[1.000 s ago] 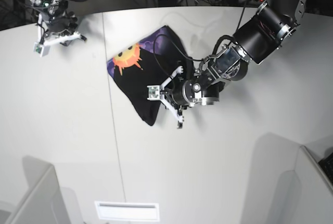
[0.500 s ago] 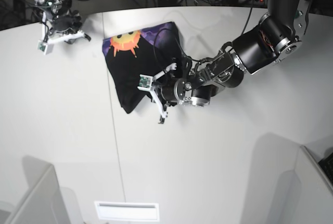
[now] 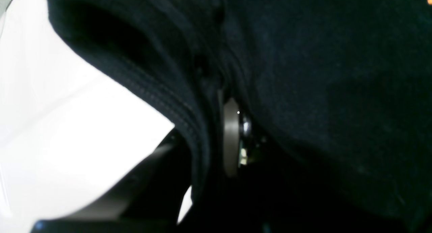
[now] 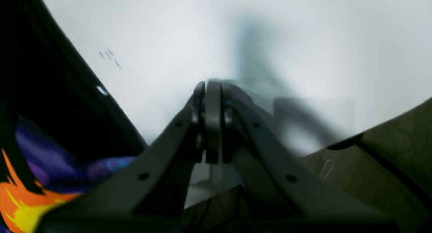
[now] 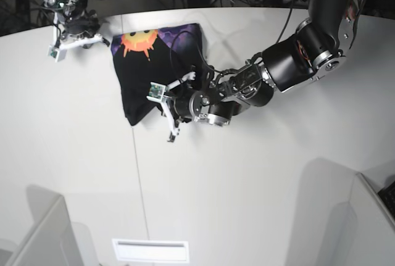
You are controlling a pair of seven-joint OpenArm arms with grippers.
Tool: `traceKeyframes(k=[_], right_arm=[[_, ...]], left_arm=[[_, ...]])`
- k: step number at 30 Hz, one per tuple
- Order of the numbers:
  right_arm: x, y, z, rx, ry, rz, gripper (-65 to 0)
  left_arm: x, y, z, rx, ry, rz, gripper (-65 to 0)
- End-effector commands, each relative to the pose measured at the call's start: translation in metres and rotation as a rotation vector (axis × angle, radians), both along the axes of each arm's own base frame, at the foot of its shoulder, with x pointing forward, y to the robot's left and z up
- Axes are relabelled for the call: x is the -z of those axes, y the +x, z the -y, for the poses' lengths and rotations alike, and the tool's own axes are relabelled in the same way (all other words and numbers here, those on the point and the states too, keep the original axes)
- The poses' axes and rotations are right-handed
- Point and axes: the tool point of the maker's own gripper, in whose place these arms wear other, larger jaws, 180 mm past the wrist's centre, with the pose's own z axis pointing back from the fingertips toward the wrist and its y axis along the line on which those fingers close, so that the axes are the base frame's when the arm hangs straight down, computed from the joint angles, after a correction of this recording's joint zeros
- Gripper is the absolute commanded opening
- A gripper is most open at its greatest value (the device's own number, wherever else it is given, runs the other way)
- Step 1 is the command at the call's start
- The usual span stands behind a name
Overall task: Fold the T-shirt properly
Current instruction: 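Drag the folded shirt with the left gripper, rotating it upright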
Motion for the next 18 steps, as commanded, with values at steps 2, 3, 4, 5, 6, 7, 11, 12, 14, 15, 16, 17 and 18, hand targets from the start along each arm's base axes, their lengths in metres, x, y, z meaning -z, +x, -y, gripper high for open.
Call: traceKeyframes(k=[2,3,4,5,6,7,11,12,14,15,16,17,18], right_arm=[[-0.003,0.000,0.005,0.004,-0.014,0.007,-65.0],[-0.003,-0.001,0.005,0.004,-0.014,0.005,-65.0],[-0.003,-0.001,0.005,0.004,-0.014,0.004,-65.0],[-0.003,-0.001,0.005,0.004,-0.014,0.004,-65.0],[-0.003,-0.002,0.004,0.003,-0.013,0.001,-65.0],[-0.002,-0.002,0.003,0.001,-0.009,0.000,-65.0],[-0.002,-0.002,0.001,-0.002,-0.006,-0.001,-65.0],[-0.002,-0.002,0.001,-0.003,-0.005,-0.002,-65.0],[-0.002,-0.002,0.001,-0.004,-0.005,-0.002,-65.0],[-0.002,-0.002,0.000,-0.006,-0.004,-0.002,-65.0],[-0.002,-0.002,0.000,-0.007,-0.004,-0.001,-65.0],[-0.002,-0.002,0.000,-0.007,-0.004,-0.001,-65.0],[-0.002,-0.002,0.000,-0.007,-0.004,-0.001,-65.0]], left_arm=[[0.014,-0.010,-0.010,0.035,0.085,-0.015,-65.0],[0.012,-0.010,-0.006,0.039,0.078,-0.013,-65.0],[0.010,-0.011,-0.001,0.044,0.071,-0.011,-65.0],[0.010,-0.011,0.000,0.046,0.068,-0.011,-65.0],[0.009,-0.012,0.003,0.048,0.064,-0.011,-65.0],[0.008,-0.011,0.003,0.047,0.061,-0.010,-65.0],[0.007,-0.010,0.005,0.045,0.058,-0.007,-65.0],[0.007,-0.010,0.004,0.044,0.061,-0.006,-65.0],[0.008,-0.009,0.003,0.044,0.069,-0.001,-65.0],[0.008,-0.009,0.003,0.044,0.069,-0.001,-65.0],[0.008,-0.008,0.002,0.043,0.070,0.001,-65.0],[0.008,-0.008,0.002,0.043,0.070,0.001,-65.0],[0.008,-0.008,0.002,0.043,0.070,0.001,-65.0]])
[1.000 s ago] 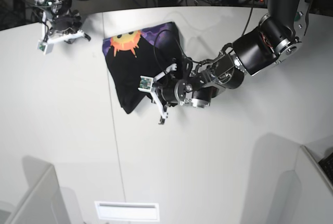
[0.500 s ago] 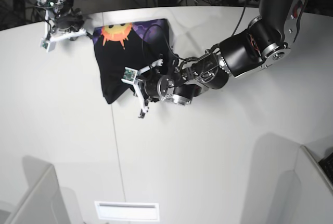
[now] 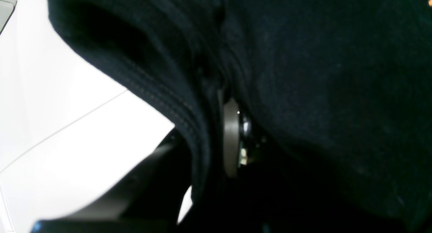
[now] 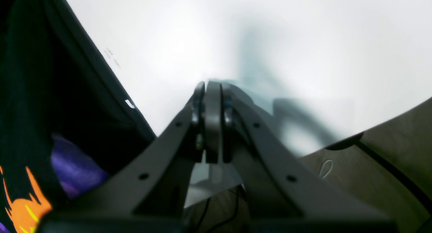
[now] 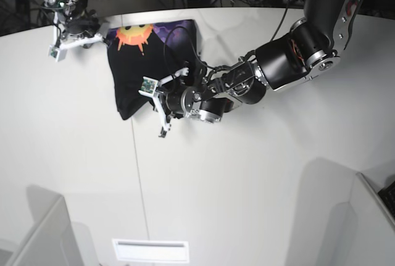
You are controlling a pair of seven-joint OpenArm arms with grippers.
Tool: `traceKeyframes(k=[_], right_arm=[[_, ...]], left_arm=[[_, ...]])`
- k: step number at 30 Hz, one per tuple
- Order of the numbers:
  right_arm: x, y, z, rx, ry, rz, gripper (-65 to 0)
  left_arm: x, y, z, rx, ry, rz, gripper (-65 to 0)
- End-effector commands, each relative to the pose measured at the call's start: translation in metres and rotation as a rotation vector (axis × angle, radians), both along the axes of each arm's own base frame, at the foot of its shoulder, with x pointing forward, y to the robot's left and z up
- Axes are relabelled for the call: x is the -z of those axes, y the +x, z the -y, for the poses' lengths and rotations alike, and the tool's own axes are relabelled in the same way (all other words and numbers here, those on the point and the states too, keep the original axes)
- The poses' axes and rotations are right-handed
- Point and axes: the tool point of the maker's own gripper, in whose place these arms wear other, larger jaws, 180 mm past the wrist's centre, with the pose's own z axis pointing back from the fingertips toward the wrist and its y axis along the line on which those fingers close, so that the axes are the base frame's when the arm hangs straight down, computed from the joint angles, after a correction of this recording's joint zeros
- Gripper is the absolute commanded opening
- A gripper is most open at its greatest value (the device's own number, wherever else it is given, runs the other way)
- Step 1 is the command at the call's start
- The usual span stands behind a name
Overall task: Fold the T-shirt properly
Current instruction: 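Drag the folded shirt with the left gripper, rotating it upright, then open the left gripper and pull it back from the shirt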
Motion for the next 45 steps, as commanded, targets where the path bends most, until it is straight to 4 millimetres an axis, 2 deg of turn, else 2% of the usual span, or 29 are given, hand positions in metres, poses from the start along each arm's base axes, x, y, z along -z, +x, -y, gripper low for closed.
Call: traceKeyframes(k=[1,6,7,12,14,16,18,20,26,29,31,33,37,38,39,41,43,45], right_arm=[[-0.002,-0.001,0.001,-0.001,-0.005,0.002,-65.0],[-0.002,-0.001,0.001,-0.001,-0.005,0.002,-65.0],[-0.002,-0.001,0.001,-0.003,-0.005,0.002,-65.0],[-0.002,-0.001,0.001,-0.003,-0.005,0.002,-65.0],[-0.002,-0.001,0.001,-0.004,-0.005,0.002,-65.0],[-0.002,-0.001,0.001,-0.005,-0.004,0.003,-65.0],[-0.002,-0.001,0.001,-0.005,-0.004,0.003,-65.0],[-0.002,0.000,0.001,-0.005,-0.004,0.004,-65.0],[-0.002,0.000,0.000,-0.007,-0.003,0.004,-65.0],[-0.003,0.000,-0.001,-0.010,-0.003,0.005,-65.0],[-0.002,0.003,-0.011,-0.042,0.008,0.006,-65.0],[-0.001,0.003,-0.029,-0.094,0.028,0.003,-65.0],[-0.009,0.011,-0.052,-0.156,0.044,0.031,-65.0],[-0.010,0.012,-0.055,-0.163,0.049,0.031,-65.0],[-0.011,0.014,-0.059,-0.172,0.054,0.037,-65.0],[-0.011,0.014,-0.064,-0.182,0.061,0.039,-65.0],[-0.011,0.014,-0.069,-0.195,0.068,0.037,-65.0],[-0.011,0.015,-0.069,-0.195,0.068,0.039,-65.0]], left_arm=[[0.010,-0.001,-0.013,0.015,0.078,0.002,-65.0],[0.003,0.008,-0.011,-0.008,0.061,0.010,-65.0],[0.001,0.012,-0.012,-0.019,0.054,0.014,-61.1],[-0.009,0.024,-0.010,-0.058,0.021,0.022,-26.8],[-0.015,0.031,-0.009,-0.078,0.002,0.029,-16.9],[-0.024,0.039,-0.006,-0.090,-0.017,0.039,-10.9],[-0.035,0.048,0.000,-0.095,-0.038,0.056,-8.9],[-0.044,0.056,0.004,-0.112,-0.062,0.066,-9.2],[-0.100,0.086,0.030,-0.128,-0.178,0.149,-9.2],[-0.117,0.095,0.037,-0.142,-0.215,0.168,-9.2],[-0.130,0.106,0.038,-0.189,-0.233,0.181,-9.2],[-0.155,0.120,0.036,-0.288,-0.297,0.159,-9.4],[-0.214,0.141,0.014,-0.456,-0.453,0.099,-9.7],[-0.219,0.145,0.001,-0.493,-0.470,0.093,-10.4],[-0.222,0.150,-0.020,-0.541,-0.476,0.107,-13.0],[-0.230,0.149,-0.046,-0.585,-0.501,0.147,-22.1],[-0.232,0.143,-0.077,-0.639,-0.510,0.194,-36.2],[-0.226,0.140,-0.102,-0.691,-0.506,0.202,-48.9]])
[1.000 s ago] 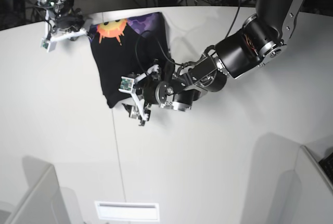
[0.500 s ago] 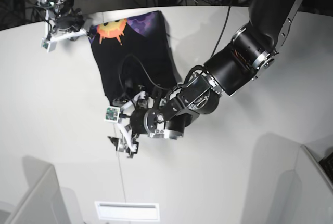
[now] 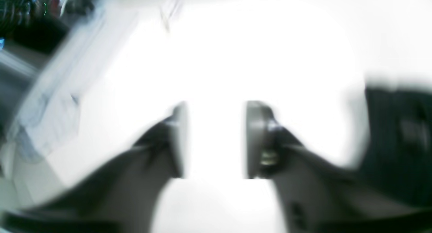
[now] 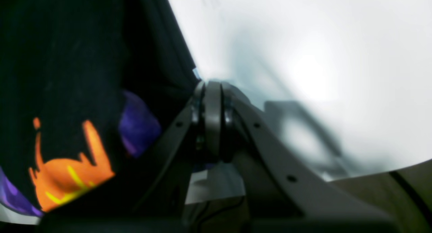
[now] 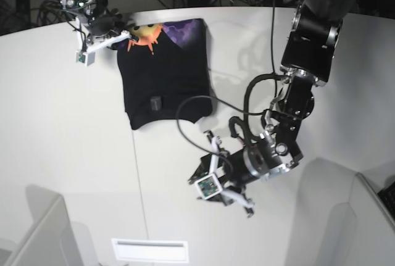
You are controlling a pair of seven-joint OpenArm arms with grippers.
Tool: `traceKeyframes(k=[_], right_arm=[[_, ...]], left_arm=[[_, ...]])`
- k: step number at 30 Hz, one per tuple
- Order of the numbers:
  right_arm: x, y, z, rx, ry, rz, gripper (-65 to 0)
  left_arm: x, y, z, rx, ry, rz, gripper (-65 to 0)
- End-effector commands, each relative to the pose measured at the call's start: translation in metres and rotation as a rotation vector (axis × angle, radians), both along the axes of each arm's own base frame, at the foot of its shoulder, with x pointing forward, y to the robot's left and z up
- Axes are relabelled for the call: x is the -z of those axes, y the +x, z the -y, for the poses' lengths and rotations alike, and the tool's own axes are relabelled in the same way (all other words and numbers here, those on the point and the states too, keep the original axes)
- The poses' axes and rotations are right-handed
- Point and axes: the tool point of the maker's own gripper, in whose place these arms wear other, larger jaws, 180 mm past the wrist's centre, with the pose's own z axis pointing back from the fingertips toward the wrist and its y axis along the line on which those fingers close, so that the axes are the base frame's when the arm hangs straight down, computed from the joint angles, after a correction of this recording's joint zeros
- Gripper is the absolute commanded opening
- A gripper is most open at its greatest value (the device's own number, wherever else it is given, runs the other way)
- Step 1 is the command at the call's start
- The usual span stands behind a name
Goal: Fold the T-shirt properly
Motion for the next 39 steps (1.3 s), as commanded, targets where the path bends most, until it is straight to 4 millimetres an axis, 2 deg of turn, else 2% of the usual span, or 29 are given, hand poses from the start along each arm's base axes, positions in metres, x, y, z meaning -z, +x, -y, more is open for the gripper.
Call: traceKeyframes(k=[1,2,3,7,11,14,18,22,25,29,34,39], right_arm=[[-0.008,0.006,0.003,0.001,-0.009,0.034,-65.0],[-0.008,0.006,0.004,0.001,-0.011,0.034,-65.0],[-0.008,0.006,0.005,0.003,-0.014,0.034,-65.0],[-0.007,0.005,0.004,-0.001,-0.011,0.031,-65.0],[-0.008,0.006,0.004,0.000,-0.015,0.036,-65.0],[-0.018,0.013,0.014,-0.005,-0.045,0.069,-65.0],[-0.050,0.026,0.033,-0.030,-0.130,0.178,-65.0],[-0.063,0.032,0.042,-0.052,-0.183,0.252,-65.0],[-0.065,0.025,0.047,-0.058,-0.208,0.282,-65.0],[-0.076,0.016,0.041,-0.146,-0.225,0.390,-65.0],[-0.088,-0.004,0.031,-0.201,-0.210,0.497,-65.0],[-0.096,-0.024,0.045,-0.200,-0.244,0.524,-65.0]], left_arm=[[-0.032,0.004,0.000,0.001,-0.061,0.080,-55.1],[-0.029,0.001,-0.015,-0.030,-0.057,0.079,-61.7],[-0.023,-0.002,-0.029,-0.061,-0.054,0.066,-65.0],[-0.014,-0.011,-0.096,-0.238,-0.080,0.052,-65.0],[-0.005,-0.032,-0.136,-0.352,-0.088,0.043,-65.0],[0.012,-0.058,-0.159,-0.393,-0.051,0.006,-65.0],[0.034,-0.103,-0.165,-0.381,-0.121,-0.017,-65.0],[0.046,-0.142,-0.166,-0.358,-0.229,-0.017,-65.0],[0.061,-0.166,-0.163,-0.353,-0.243,-0.070,-65.0],[0.081,-0.196,-0.158,-0.351,-0.245,-0.157,-65.0],[0.075,-0.229,-0.146,-0.312,-0.355,-0.153,-65.0],[0.086,-0.262,-0.148,-0.328,-0.429,-0.200,-65.0]])
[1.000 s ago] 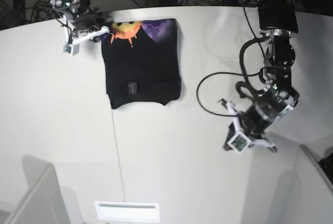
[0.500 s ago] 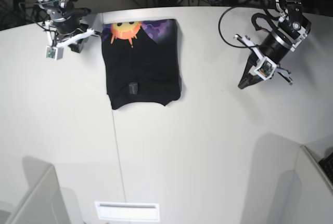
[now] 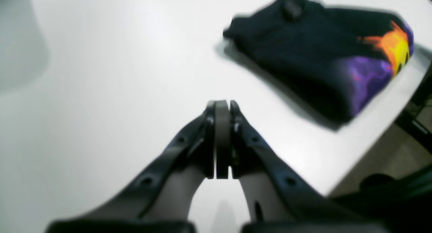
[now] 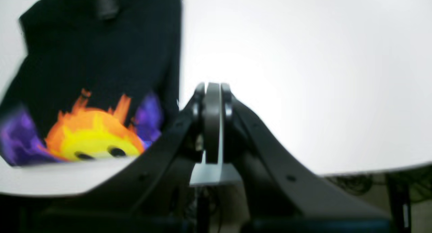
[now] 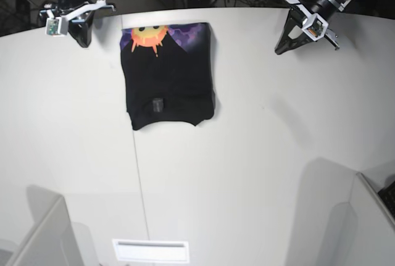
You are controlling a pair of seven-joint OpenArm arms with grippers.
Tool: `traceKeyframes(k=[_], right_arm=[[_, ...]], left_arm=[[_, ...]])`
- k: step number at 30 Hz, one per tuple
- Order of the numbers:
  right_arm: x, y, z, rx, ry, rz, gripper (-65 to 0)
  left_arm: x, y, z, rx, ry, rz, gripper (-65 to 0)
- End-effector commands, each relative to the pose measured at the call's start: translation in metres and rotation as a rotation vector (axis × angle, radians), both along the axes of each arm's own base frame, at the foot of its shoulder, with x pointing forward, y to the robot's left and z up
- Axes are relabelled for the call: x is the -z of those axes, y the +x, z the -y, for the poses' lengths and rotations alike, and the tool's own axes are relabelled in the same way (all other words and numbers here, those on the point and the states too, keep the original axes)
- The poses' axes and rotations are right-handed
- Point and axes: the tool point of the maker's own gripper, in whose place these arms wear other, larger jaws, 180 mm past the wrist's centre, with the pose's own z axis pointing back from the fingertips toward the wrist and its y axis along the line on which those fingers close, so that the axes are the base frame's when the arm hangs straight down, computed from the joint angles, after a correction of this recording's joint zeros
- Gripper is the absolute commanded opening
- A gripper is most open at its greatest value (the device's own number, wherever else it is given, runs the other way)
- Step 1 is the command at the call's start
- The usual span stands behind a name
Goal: Fold the T-shirt properly
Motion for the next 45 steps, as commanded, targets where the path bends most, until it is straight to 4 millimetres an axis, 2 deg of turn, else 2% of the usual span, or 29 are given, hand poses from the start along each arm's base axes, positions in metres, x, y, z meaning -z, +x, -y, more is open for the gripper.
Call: traceKeyframes(k=[1,6,10,15,21,28,31,39,42,45], right_arm=[[-0.010,-0.003,0.001,-0.020,-0.004,0.033,-65.0],[-0.008,-0.027,-0.006,-0.110,0.011,-0.013,-65.0],[0.000,-0.049,-0.015,-0.159,0.043,-0.069,-65.0],[0.006,-0.072,-0.015,-0.165,0.047,-0.142,-65.0],[0.034,-0.116,-0.015,-0.185,0.044,-0.384,-65.0],[0.062,-0.148,-0.009,-0.173,0.065,-0.528,-65.0],[0.084,-0.166,0.000,-0.163,0.078,-0.598,-65.0],[0.152,-0.208,0.027,-0.069,0.139,-0.777,-65.0],[0.180,-0.230,0.027,-0.132,0.137,-0.893,-65.0],[0.209,-0.254,0.018,-0.211,0.118,-1.011,-65.0]], left_arm=[[-0.005,-0.006,-0.001,-0.002,-0.036,0.015,-65.0],[0.023,-0.040,-0.016,-0.060,-0.089,-0.066,-65.0],[0.035,-0.067,-0.027,-0.112,-0.137,-0.108,-65.0],[0.057,-0.103,-0.022,-0.146,-0.228,-0.182,-65.0],[0.068,-0.137,-0.018,-0.180,-0.286,-0.247,-65.0],[0.084,-0.161,-0.027,-0.219,-0.271,-0.319,-65.0],[0.102,-0.179,-0.027,-0.184,-0.223,-0.393,-65.0],[0.170,-0.201,-0.022,-0.208,-0.213,-0.566,-65.0],[0.191,-0.205,-0.023,-0.256,-0.217,-0.617,-65.0],[0.212,-0.205,-0.024,-0.322,-0.226,-0.664,-65.0]])
